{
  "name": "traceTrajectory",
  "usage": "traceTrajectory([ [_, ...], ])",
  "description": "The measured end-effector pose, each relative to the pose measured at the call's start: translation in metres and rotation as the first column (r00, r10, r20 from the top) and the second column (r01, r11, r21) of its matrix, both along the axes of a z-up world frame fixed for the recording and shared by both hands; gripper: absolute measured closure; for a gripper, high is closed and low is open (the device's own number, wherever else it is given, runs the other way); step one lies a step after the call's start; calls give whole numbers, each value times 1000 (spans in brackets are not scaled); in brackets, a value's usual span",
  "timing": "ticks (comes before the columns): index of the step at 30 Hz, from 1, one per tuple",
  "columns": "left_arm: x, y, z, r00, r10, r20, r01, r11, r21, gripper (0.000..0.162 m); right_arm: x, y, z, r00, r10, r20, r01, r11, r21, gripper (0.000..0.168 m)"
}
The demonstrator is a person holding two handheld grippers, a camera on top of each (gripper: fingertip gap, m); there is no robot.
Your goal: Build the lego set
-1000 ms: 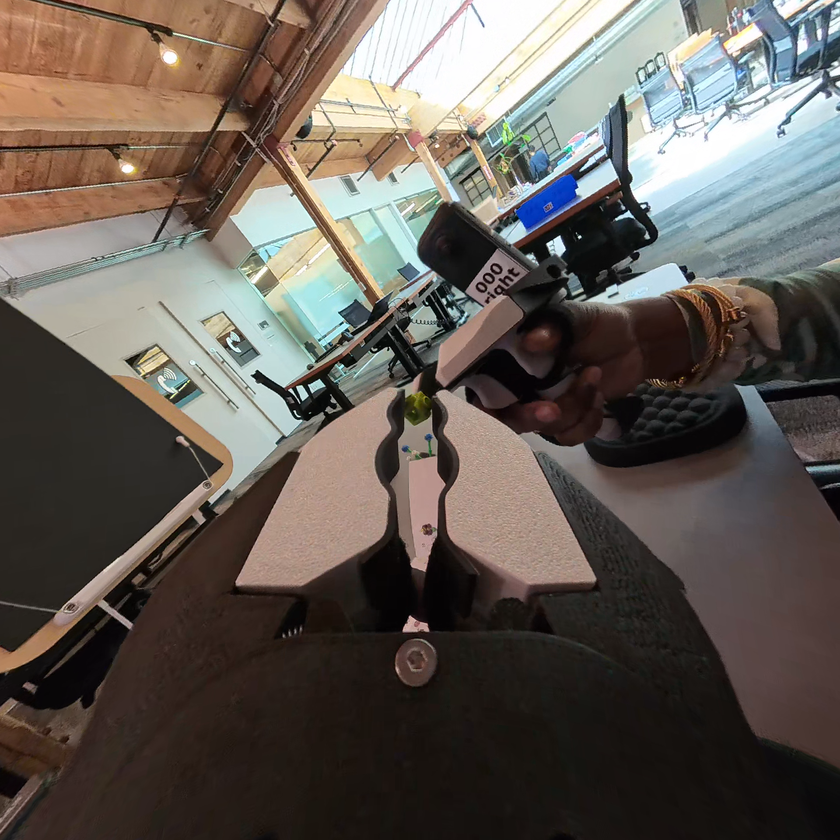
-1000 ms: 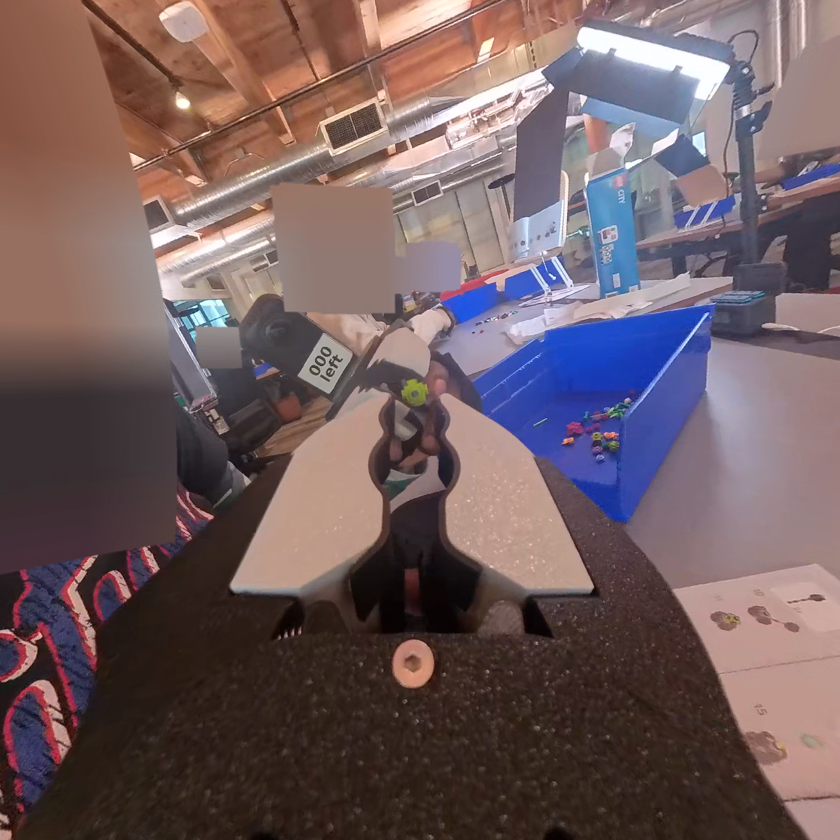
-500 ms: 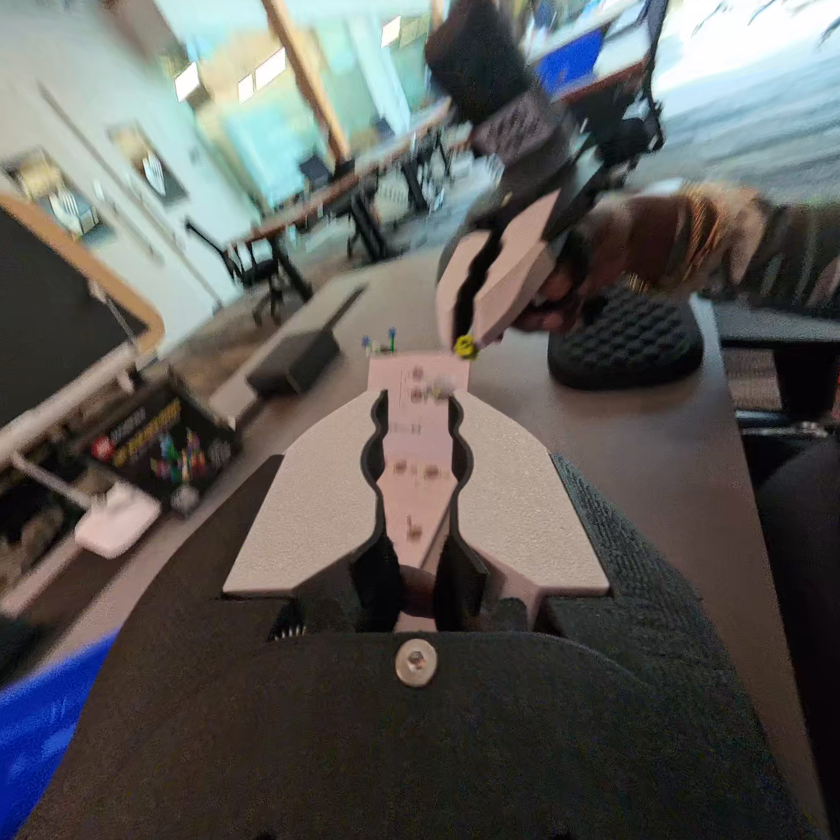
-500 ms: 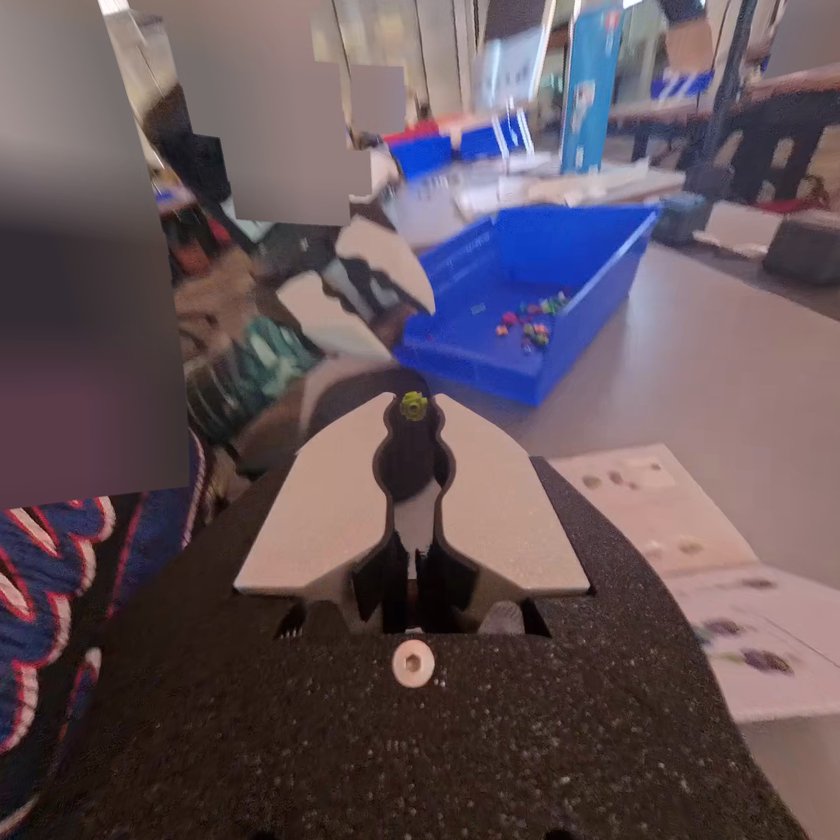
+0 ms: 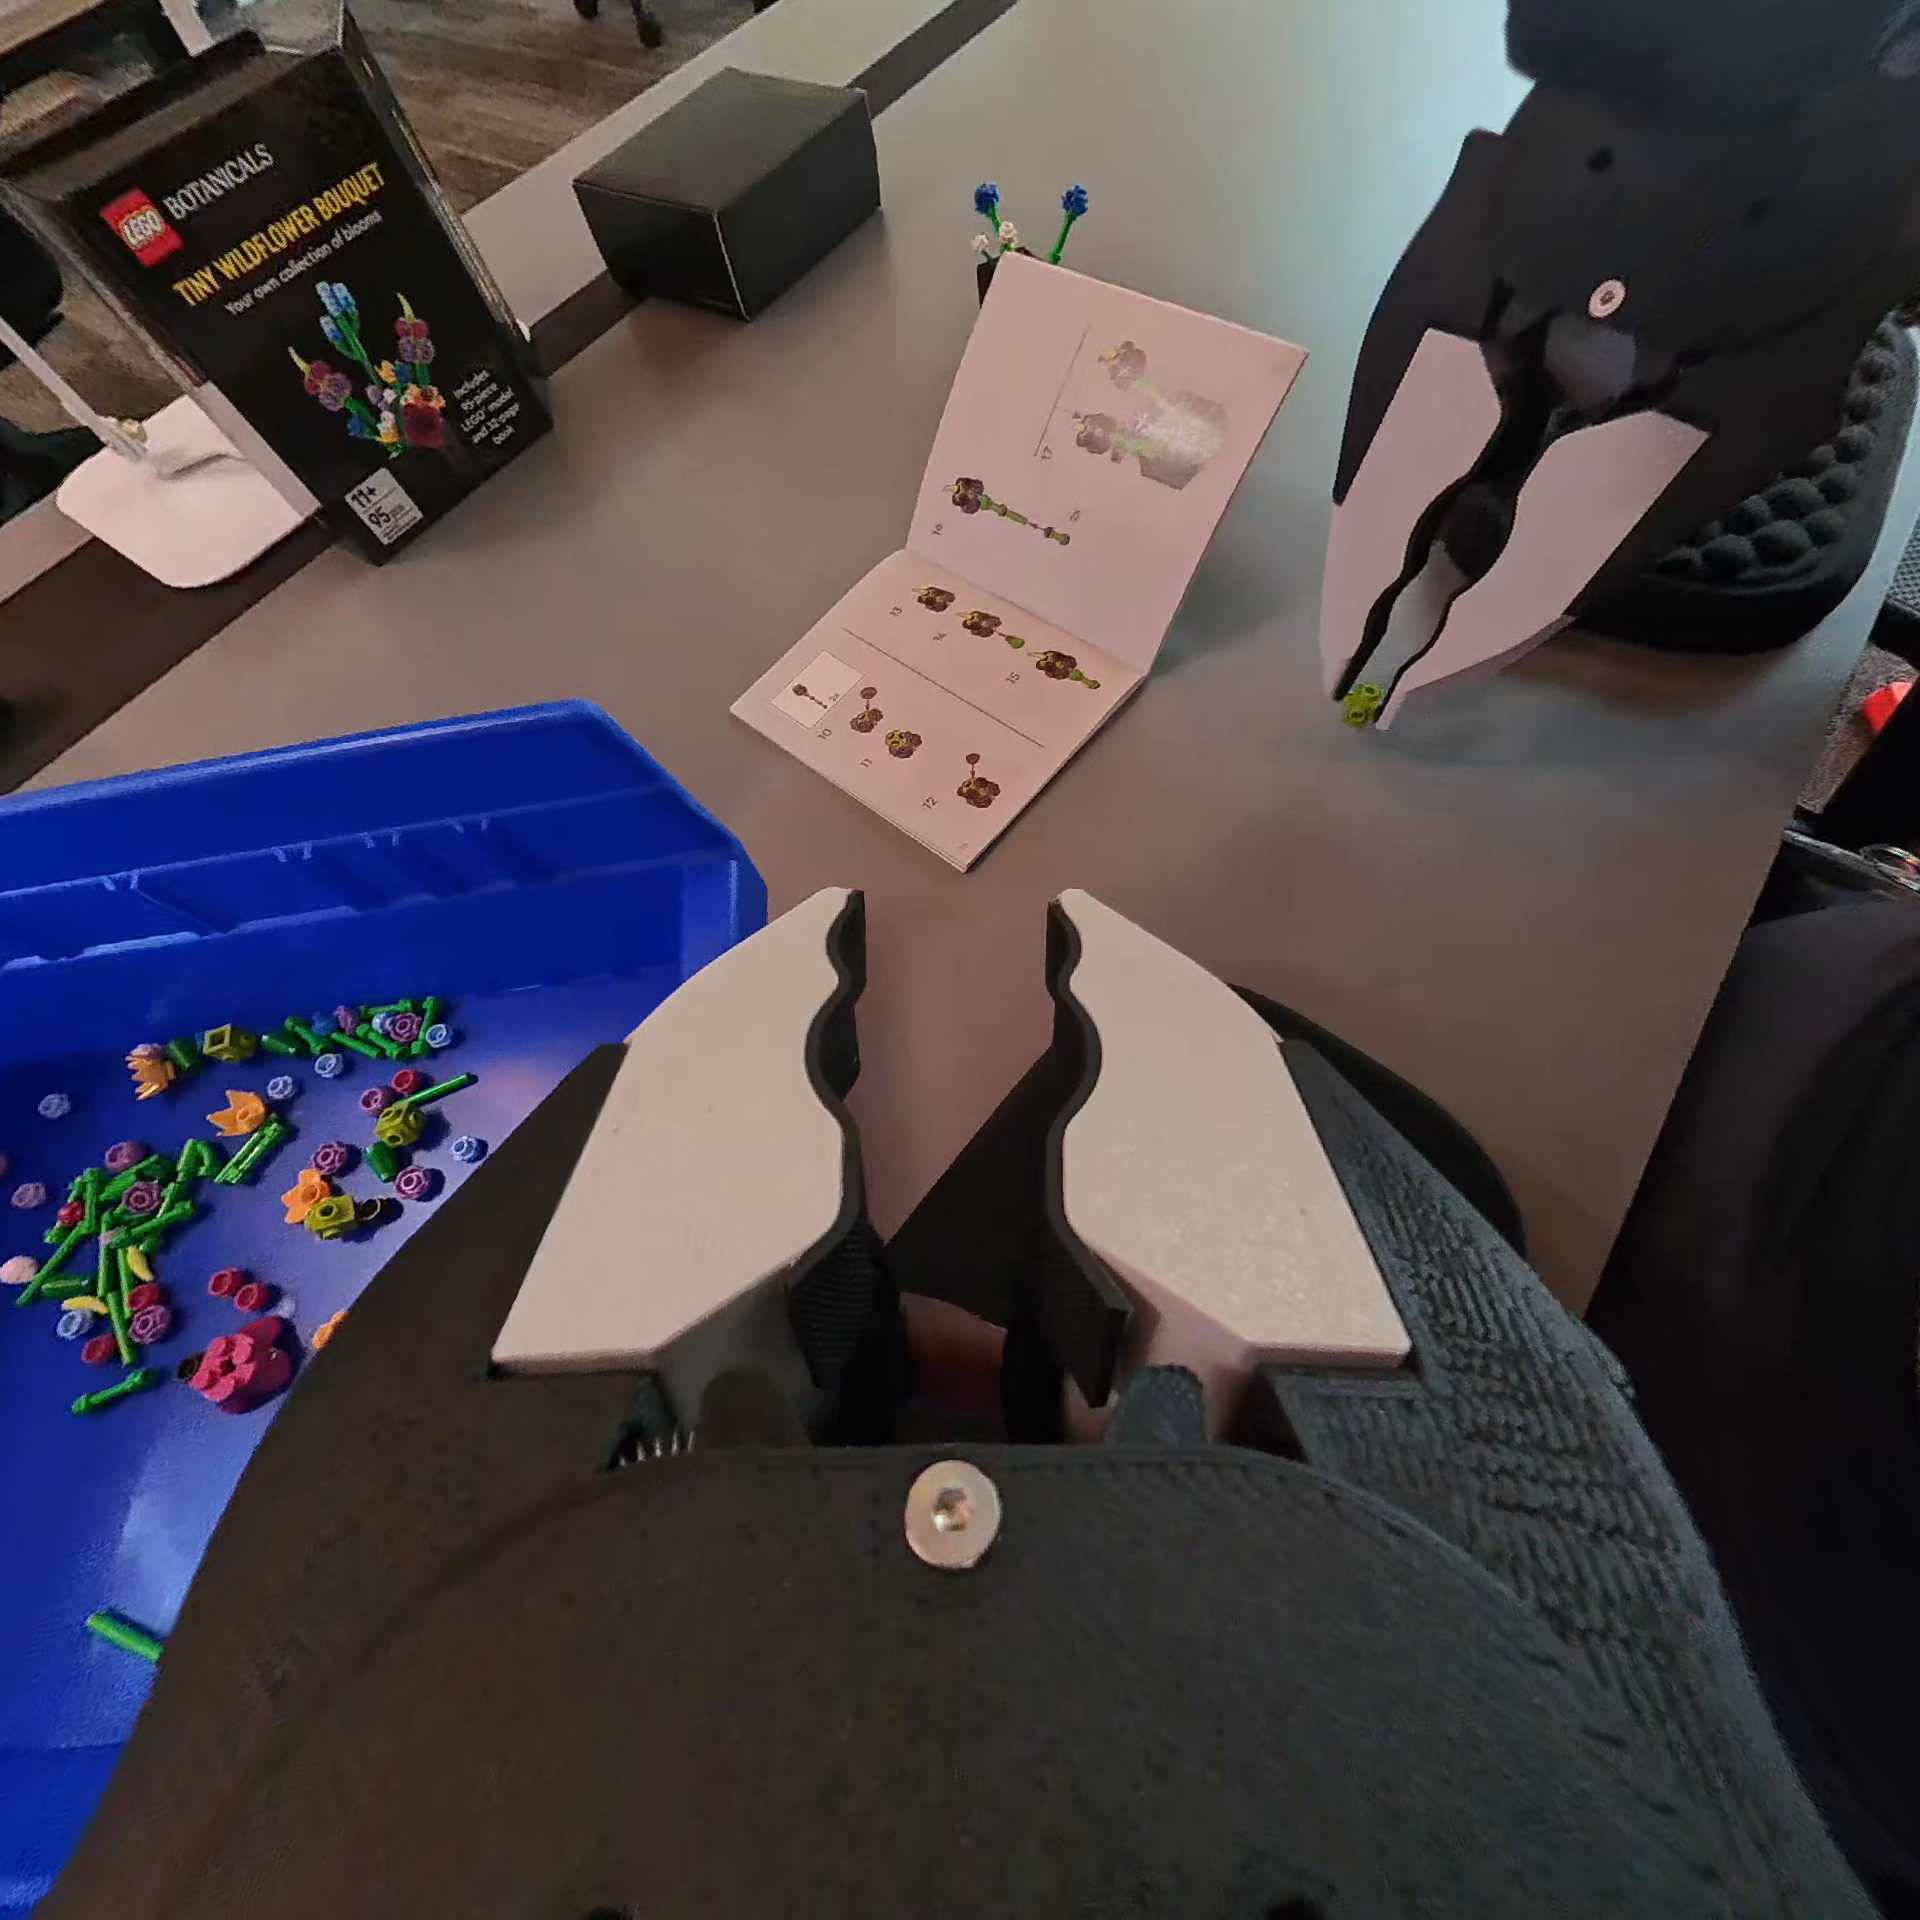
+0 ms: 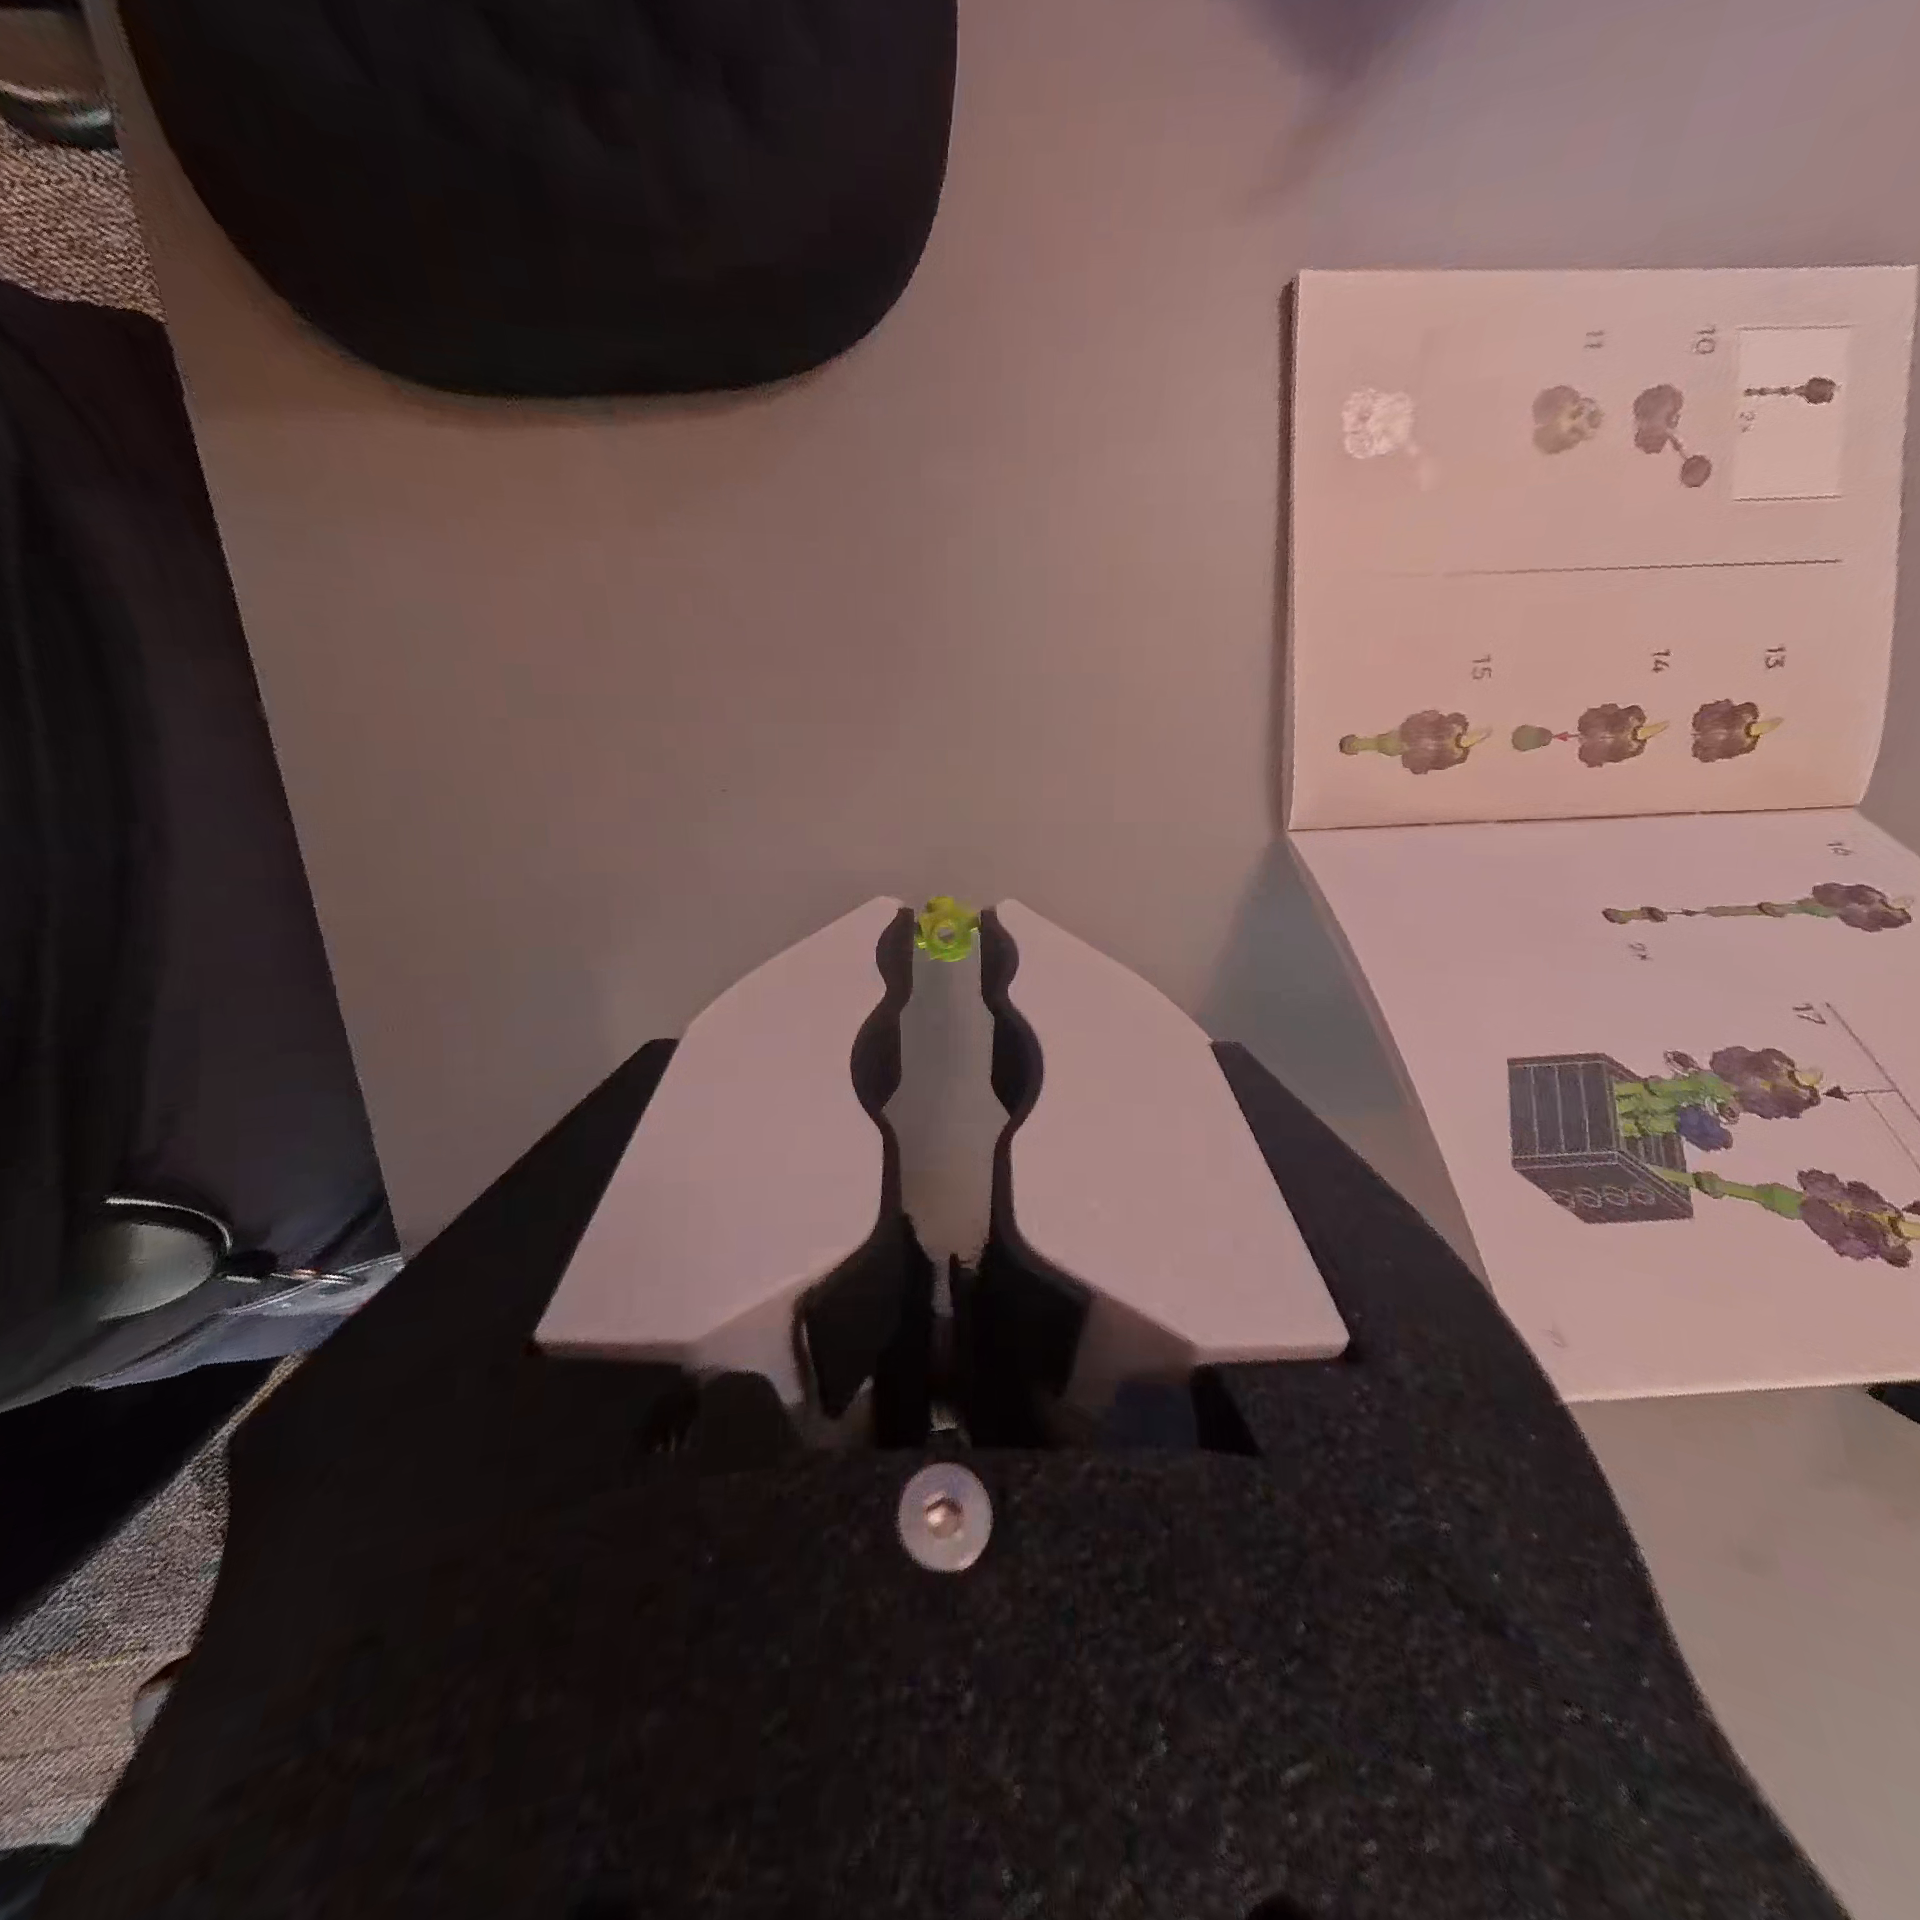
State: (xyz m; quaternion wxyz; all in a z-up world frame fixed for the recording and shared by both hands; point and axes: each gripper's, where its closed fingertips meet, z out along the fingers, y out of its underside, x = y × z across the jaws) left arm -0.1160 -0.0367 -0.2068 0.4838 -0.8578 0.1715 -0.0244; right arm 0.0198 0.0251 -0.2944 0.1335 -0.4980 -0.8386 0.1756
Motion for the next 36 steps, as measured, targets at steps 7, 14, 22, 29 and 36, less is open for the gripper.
traceTrajectory([
  [7,8,-1,-13,999,-41,15,42,999,-32,126,-2,-3,-6,999,-36,-1,36,998,-46,156],
  [14,3,-1,-16,1000,-30,3,30,999,-39,126,0,-4,-14,997,-70,18,70,996,-48,155],
  [22,1,-4,-9,1000,-17,-2,17,1000,-18,126,-2,-2,1,988,-126,-92,111,983,-149,142],
  [29,-26,-19,14,997,50,67,-49,999,-10,126,0,21,60,765,-198,-613,-75,918,-390,138],
  [36,-118,-33,16,979,166,-117,-185,966,-182,124,19,43,102,568,-395,-722,-174,800,-575,140],
])
